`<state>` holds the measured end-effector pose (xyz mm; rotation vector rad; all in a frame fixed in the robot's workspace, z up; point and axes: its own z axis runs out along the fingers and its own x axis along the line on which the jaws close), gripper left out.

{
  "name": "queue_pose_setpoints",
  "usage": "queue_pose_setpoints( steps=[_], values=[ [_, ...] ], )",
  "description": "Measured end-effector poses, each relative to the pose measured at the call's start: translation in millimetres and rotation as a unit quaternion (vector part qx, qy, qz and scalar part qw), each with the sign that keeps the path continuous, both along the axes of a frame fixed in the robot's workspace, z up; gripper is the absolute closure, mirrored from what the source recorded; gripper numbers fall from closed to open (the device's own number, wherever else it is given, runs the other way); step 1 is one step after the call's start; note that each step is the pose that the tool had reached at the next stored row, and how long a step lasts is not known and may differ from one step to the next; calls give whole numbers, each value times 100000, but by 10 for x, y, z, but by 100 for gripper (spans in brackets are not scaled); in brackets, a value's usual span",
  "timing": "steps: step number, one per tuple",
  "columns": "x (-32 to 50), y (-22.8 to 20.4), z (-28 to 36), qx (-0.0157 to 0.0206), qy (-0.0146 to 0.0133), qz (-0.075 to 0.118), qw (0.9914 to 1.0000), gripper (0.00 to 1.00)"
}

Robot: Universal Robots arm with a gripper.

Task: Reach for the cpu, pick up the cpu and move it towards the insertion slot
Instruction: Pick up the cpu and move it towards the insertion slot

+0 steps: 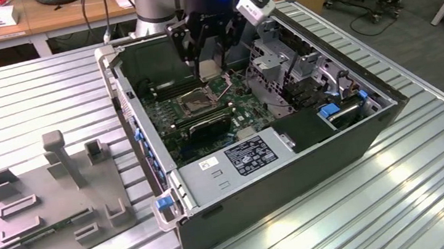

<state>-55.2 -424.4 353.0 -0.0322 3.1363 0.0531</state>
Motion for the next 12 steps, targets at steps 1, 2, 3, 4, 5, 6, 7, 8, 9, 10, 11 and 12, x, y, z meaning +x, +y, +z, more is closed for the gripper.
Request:
queue_pose_setpoints(
  steps=[1, 2, 3, 4, 5, 6, 7, 8, 9, 10, 11, 12],
  values=[
    [0, 0, 5, -2, 1, 0, 100000, 46],
    [0, 0, 9, 2, -2, 0, 100000, 46],
    [0, 0, 9, 10, -6, -1, 100000, 46],
    [0, 0, 9, 13, -7, 0, 100000, 46],
    [0, 0, 9, 14, -8, 1, 100000, 46],
    [1, 0, 10, 7, -3, 3, 100000, 46],
    [6, 0, 11, 0, 1, 10, 100000, 46],
    [15, 0, 11, -7, 5, 7, 100000, 46],
    [24, 0, 11, -7, 2, 2, 100000, 46],
    [31, 0, 11, -1, -1, 2, 100000, 46],
    [33, 0, 11, 2, -1, 2, 100000, 46],
    [33, 0, 10, 6, -2, -6, 100000, 46]
  ],
)
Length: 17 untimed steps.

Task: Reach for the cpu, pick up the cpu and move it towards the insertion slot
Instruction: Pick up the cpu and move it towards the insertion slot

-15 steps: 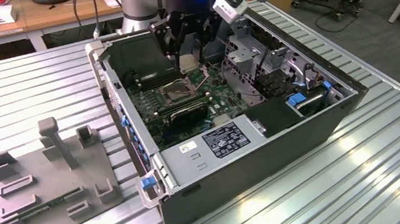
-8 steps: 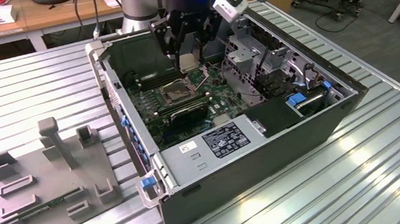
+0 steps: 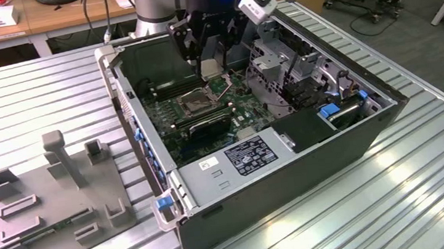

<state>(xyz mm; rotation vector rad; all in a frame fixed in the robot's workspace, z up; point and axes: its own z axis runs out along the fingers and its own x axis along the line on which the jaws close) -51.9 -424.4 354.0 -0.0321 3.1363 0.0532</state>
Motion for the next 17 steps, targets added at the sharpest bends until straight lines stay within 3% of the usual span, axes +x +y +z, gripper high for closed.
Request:
queue_pose_setpoints(
  steps=[17],
  values=[
    [2, 32, -2, -3, 0, 9, 100000, 46]
  ],
)
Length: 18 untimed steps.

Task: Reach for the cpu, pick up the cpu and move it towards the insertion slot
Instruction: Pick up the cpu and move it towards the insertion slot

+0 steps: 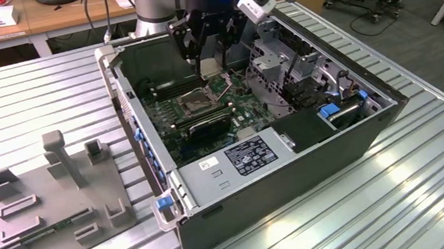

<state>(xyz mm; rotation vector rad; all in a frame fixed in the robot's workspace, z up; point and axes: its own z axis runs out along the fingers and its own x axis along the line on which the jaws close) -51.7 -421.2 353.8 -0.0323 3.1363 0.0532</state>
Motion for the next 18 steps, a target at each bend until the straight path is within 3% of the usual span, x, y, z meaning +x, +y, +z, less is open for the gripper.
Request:
queue_pose_setpoints(
  steps=[11, 18],
  values=[
    [0, 27, -1, 1, -2, -7, 100000, 46],
    [0, 79, -4, -2, 2, 0, 100000, 46]
  ],
)
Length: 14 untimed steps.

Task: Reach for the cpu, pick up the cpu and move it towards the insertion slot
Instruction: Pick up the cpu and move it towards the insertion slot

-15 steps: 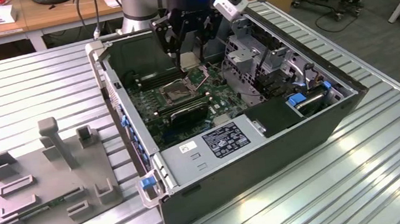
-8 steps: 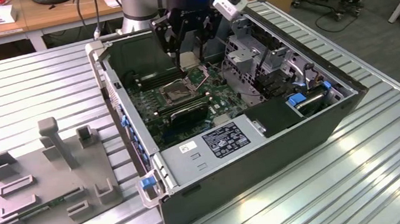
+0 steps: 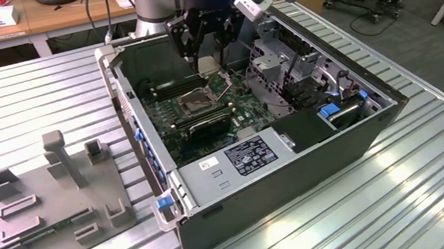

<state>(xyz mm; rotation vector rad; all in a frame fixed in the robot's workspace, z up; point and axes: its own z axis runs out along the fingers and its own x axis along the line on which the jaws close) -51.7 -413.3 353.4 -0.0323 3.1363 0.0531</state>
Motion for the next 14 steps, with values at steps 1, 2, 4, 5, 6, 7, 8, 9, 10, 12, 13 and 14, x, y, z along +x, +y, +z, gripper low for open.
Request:
queue_pose_setpoints(
  steps=[1, 2, 4, 5, 6, 7, 8, 9, 10, 12, 13, 14],
  values=[
    [0, 6, -1, 6, -3, -4, 100000, 46],
    [0, 10, -1, -1, -1, 0, 100000, 46],
    [0, 15, -1, 2, -2, -1, 100000, 46],
    [0, 18, -1, 4, -3, -3, 100000, 46],
    [0, 19, -1, 0, -1, -2, 100000, 46],
    [0, 20, -1, 4, -3, -2, 100000, 46],
    [0, 23, -1, 0, -1, -6, 100000, 46],
    [0, 26, -2, 5, -2, -7, 100000, 46],
    [0, 28, -3, 8, -2, -4, 100000, 46],
    [0, 30, -3, 11, 0, -1, 100000, 46],
    [0, 30, -3, 9, -1, 1, 100000, 46],
    [0, 31, -3, 11, -2, 0, 100000, 46]
  ],
)
